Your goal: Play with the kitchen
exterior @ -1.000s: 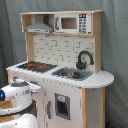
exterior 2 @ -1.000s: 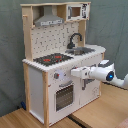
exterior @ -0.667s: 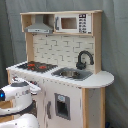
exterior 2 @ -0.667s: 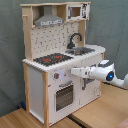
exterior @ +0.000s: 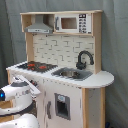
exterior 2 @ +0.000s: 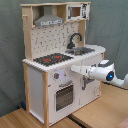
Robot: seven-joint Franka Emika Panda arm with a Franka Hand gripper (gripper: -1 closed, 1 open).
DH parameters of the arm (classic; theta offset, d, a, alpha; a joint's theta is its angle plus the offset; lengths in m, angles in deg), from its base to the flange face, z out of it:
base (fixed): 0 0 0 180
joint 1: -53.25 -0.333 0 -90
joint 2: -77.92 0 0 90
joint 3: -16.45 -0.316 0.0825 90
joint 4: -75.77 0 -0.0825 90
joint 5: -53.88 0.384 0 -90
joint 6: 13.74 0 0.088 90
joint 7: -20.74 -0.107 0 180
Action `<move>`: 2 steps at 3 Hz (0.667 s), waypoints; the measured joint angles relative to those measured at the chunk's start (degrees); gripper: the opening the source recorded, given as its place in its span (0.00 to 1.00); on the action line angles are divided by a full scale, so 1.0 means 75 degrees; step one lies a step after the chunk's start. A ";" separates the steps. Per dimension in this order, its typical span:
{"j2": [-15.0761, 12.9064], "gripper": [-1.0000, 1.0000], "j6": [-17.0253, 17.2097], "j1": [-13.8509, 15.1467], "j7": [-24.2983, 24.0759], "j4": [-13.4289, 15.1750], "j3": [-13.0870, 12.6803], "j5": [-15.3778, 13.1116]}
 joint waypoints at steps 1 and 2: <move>0.0000 0.00 0.0000 0.0000 -0.0942 0.0000 0.0000 0.0000; 0.0000 0.00 0.0000 0.0000 -0.1817 0.0000 0.0000 0.0000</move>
